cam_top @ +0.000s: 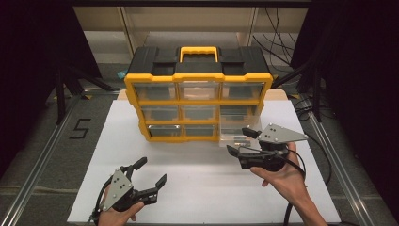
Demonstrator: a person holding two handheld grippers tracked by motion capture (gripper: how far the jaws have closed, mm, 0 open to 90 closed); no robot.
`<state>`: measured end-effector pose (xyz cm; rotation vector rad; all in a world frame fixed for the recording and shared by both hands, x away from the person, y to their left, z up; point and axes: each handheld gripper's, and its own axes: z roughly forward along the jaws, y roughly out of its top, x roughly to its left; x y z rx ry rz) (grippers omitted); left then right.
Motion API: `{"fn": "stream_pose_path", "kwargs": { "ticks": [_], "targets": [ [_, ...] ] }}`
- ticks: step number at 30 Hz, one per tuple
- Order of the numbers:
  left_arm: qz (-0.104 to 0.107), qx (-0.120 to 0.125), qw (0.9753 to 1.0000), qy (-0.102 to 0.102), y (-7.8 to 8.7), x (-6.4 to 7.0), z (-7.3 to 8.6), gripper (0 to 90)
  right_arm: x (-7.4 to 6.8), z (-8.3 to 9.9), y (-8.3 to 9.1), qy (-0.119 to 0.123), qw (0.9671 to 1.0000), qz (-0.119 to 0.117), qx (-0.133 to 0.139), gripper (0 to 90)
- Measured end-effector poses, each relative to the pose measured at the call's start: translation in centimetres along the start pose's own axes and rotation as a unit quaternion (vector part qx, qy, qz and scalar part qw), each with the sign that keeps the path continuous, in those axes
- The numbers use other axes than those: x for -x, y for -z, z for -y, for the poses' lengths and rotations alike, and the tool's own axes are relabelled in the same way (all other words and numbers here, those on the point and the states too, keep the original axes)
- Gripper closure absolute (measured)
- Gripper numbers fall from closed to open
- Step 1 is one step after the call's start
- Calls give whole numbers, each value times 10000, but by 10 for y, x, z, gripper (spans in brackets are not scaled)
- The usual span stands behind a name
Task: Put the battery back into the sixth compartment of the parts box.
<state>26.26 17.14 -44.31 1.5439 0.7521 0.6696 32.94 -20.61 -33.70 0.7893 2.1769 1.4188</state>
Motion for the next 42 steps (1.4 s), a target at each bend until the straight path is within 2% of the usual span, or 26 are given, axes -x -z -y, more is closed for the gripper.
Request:
{"fn": "stream_pose_path", "kwargs": {
  "ticks": [11, 14, 17, 18, 19, 21, 23, 24, 30, 34, 36, 37, 42],
  "targets": [
    [13, -7, 10000, -2, 0, 0, 0, 174, -7, 17, 4, -42, 9998, -17, 177, 252],
    [18, -4, 10000, -6, 0, 0, 0, 173, -11, 23, 5, -160, 9996, -93, 211, 250],
    [17, -1, 10000, -9, 0, 0, 0, 173, -11, 29, 5, -180, 9997, -74, 169, 239],
    [15, 6, 10000, 2, 0, 0, 0, 173, -11, 32, 3, -233, 9993, -98, 277, 239],
    [14, 7, 10000, 0, 0, 0, 0, 173, -11, 33, 4, -225, 9995, -79, 208, 238],
    [17, 2, 10000, -1, 0, 0, 0, 173, -12, 37, 3, -272, 9992, -150, 239, 237],
    [23, 9, 10000, 2, 0, 0, 0, 173, -12, 41, 3, -236, 9993, -96, 283, 234],
    [27, 8, 10000, -4, 0, 0, 0, 173, -13, 41, 3, -279, 9993, -143, 219, 234],
    [36, 5, 10000, -3, 0, 1, 0, 173, -16, 49, 2, -278, 9988, -109, 396, 213],
    [45, 8, 10000, 2, 0, 1, 0, 173, -19, 54, 1, -389, 9984, -191, 369, 207],
    [48, 0, 10000, -7, 0, 1, 0, 173, -20, 57, 2, -372, 9987, -111, 338, 207],
    [52, -5, 10000, -6, 0, 1, 0, 173, -19, 59, 1, -309, 9987, -145, 367, 207],
    [56, -7, 10000, -3, 0, 1, 0, 173, -21, 65, 2, -398, 9985, -163, 353, 209]
  ]
}}
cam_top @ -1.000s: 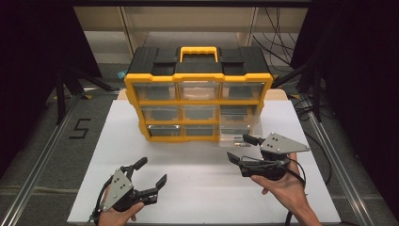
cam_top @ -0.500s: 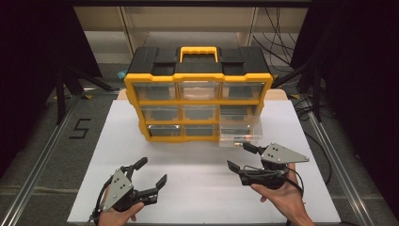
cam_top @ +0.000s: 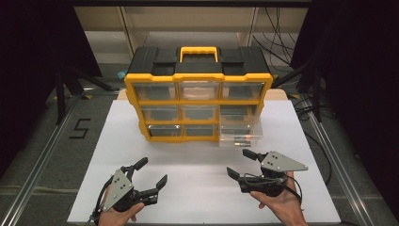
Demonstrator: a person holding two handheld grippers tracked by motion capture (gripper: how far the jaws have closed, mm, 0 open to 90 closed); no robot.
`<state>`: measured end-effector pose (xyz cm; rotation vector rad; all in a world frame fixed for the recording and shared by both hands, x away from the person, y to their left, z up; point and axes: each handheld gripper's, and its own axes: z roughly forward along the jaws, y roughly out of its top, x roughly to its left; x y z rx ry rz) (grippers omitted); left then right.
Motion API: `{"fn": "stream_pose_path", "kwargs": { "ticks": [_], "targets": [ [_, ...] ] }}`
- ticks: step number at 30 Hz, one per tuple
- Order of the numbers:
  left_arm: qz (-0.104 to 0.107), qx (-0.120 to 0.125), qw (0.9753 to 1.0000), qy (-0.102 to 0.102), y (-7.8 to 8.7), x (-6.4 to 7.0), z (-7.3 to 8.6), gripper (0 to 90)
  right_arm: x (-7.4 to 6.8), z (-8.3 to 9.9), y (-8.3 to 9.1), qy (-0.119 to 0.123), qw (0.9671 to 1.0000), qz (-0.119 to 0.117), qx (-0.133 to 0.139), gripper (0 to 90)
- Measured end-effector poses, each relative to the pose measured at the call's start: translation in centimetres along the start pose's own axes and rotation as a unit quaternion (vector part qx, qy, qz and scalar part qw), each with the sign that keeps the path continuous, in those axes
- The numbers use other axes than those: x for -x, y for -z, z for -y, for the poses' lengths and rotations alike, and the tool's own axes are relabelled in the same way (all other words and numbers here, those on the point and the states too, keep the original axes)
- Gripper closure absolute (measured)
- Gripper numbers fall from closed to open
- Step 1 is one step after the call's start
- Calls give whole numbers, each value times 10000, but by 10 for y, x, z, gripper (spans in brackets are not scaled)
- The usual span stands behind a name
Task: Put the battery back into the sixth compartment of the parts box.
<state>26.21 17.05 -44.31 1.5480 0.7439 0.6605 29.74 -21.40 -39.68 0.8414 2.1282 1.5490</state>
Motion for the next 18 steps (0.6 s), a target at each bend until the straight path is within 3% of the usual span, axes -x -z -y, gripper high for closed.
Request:
{"fn": "stream_pose_path", "kwargs": {
  "ticks": [1, 3, 7, 18],
  "targets": [
    [1, -2, 10000, 2, 0, 0, 0, 173, 1, 1, 0, 60, 9999, 48, 89, 209],
    [3, -6, 10000, 1, 0, 0, 0, 173, 0, 2, 2, -11, 10000, 10, -30, 209],
    [8, -10, 10000, 1, 0, 0, 0, 173, 0, 7, 4, -98, 9999, -47, 13, 206],
    [10, -12, 10000, 1, 0, 0, 0, 173, -1, 15, 10, -161, 9998, 67, 24, 192]
  ]
}}
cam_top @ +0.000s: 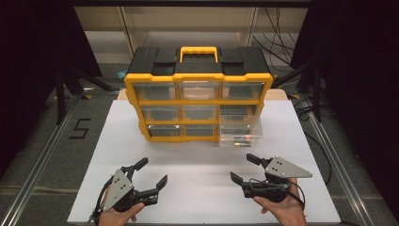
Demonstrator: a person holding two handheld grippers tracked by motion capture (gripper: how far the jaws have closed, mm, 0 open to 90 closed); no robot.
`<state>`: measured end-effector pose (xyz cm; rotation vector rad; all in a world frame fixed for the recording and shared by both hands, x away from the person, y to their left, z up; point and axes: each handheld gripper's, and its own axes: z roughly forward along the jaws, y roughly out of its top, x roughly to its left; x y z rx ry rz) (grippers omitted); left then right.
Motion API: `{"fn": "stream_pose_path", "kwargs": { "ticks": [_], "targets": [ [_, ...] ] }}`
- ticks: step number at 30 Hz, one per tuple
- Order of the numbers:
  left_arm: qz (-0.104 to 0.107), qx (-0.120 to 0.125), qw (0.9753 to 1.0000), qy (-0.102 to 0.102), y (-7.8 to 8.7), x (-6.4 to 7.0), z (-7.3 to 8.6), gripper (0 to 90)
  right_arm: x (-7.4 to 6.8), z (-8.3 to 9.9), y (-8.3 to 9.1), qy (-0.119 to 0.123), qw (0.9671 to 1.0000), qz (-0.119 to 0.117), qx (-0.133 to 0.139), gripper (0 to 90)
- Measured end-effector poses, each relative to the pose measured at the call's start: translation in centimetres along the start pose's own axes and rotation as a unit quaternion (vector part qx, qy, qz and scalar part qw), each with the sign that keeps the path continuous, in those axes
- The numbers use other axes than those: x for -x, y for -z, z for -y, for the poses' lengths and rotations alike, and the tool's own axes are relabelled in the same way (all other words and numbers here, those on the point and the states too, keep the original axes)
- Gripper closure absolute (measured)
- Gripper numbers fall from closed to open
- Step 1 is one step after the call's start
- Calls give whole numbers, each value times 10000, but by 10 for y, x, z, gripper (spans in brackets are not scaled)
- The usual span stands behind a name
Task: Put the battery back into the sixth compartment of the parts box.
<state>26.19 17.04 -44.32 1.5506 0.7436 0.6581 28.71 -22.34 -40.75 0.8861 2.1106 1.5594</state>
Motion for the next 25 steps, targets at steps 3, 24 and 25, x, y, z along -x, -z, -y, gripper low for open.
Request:
{"fn": "stream_pose_path", "kwargs": {
  "ticks": [3, 24, 25],
  "targets": [
    [-1, -2, 10000, -3, 0, 0, 0, 173, 0, 2, 1, 20, 10000, -22, 24, 192],
    [-5, 1, 10000, 12, 0, 0, 0, 173, 1, 5, 2, 15, 10000, 21, 7, 187],
    [-6, 3, 10000, 12, -1, 0, 0, 173, 1, 6, 2, 1, 10000, 18, -5, 187]
  ]
}}
